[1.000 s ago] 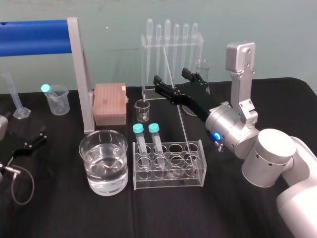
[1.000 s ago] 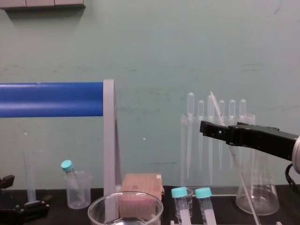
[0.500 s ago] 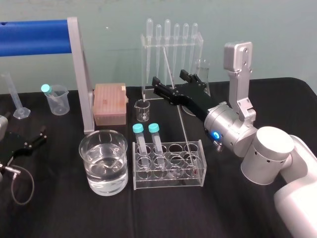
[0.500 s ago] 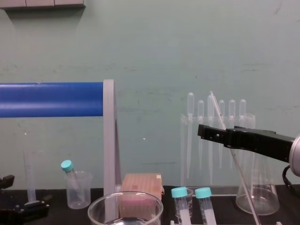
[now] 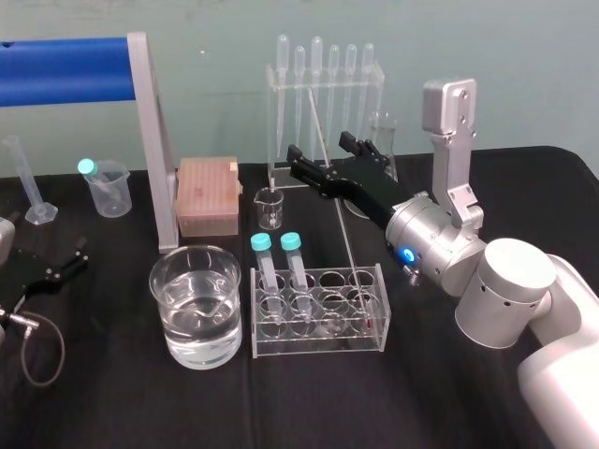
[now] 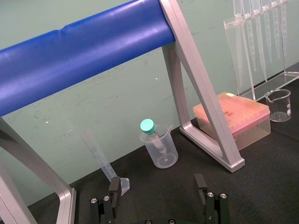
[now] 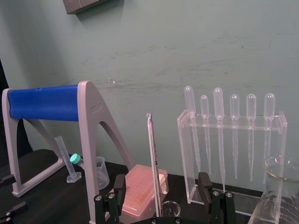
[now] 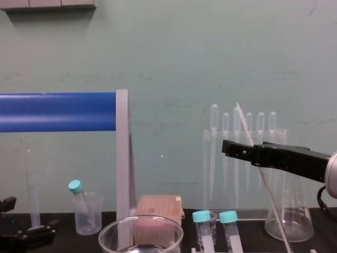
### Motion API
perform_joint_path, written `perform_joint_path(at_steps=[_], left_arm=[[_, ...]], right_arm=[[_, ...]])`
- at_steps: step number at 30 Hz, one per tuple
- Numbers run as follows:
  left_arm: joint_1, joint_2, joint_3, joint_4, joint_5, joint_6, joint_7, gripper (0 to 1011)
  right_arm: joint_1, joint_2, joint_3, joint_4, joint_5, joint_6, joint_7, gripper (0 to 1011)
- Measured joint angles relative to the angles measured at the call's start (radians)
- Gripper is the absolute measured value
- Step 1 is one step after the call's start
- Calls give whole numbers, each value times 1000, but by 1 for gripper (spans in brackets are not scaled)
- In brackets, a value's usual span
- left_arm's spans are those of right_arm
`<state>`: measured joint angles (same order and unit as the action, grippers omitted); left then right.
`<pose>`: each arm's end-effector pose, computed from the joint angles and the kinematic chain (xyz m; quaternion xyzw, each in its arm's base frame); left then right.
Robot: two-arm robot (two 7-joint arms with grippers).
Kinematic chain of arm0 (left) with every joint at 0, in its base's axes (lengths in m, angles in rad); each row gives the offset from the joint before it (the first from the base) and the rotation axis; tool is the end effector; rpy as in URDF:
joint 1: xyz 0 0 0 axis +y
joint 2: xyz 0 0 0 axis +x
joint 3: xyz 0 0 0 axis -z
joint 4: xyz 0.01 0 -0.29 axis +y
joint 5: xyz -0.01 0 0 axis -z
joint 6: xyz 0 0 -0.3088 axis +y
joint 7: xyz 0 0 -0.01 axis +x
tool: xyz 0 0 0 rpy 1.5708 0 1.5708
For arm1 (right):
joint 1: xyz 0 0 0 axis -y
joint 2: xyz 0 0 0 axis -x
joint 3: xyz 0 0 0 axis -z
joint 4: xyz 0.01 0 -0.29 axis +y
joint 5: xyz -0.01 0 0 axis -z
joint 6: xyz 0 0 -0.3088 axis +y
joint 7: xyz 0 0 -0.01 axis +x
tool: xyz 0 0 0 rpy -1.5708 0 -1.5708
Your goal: Hold the thermometer with one hand and immerse one end into the beaker, then reinsert it into the test tube rack.
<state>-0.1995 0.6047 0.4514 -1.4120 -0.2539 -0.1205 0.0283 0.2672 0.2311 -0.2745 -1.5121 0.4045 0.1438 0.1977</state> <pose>0.3581 0.0827 -0.3023 0.1415 -0.1325 0.5799 0.7913 0.3915 0.0136 -0.2370 0.0369 0.0423 -0.5227 0.8507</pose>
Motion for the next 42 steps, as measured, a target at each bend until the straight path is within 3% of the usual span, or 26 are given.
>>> perform_joint_path(at_steps=[8, 12, 28, 35, 42], left_arm=[[0, 0, 0, 0, 0, 0, 0, 1008], [0, 0, 0, 0, 0, 0, 0, 1008], [0, 0, 0, 0, 0, 0, 0, 1008], [0, 0, 0, 0, 0, 0, 0, 1008], [0, 0, 0, 0, 0, 0, 0, 1008]], right_arm=[[-1, 1, -1, -1, 0, -1, -1, 1002], [-1, 1, -1, -1, 0, -2, -1, 938], [-1, 1, -1, -2, 0, -3, -1, 477], [-1, 1, -1, -2, 0, -3, -1, 216], [-1, 1, -1, -2, 0, -3, -2, 57]])
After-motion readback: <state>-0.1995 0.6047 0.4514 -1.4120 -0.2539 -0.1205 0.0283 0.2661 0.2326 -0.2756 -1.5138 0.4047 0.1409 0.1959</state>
